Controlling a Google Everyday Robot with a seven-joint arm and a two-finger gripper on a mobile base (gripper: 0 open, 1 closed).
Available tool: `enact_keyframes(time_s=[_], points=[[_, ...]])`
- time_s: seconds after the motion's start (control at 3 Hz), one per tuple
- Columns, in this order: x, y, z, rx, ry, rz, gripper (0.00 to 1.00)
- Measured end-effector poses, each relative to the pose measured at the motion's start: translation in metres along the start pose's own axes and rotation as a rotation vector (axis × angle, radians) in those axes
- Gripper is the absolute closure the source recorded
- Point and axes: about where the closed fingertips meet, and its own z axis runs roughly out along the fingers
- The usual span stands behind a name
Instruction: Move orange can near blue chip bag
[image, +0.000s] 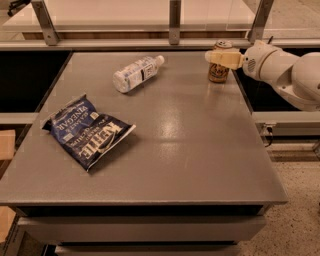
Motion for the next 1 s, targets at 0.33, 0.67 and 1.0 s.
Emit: enact_keyframes(time_s=[0.33,0.67,1.0], points=[[-0.001,0.0,0.009,-0.006,-0.024,0.011,0.0],[-0.002,0.004,0.02,-0.023,-0.02,0.007,0.0],[-0.003,0.008,0.027,-0.031,0.004,-0.016,0.0]])
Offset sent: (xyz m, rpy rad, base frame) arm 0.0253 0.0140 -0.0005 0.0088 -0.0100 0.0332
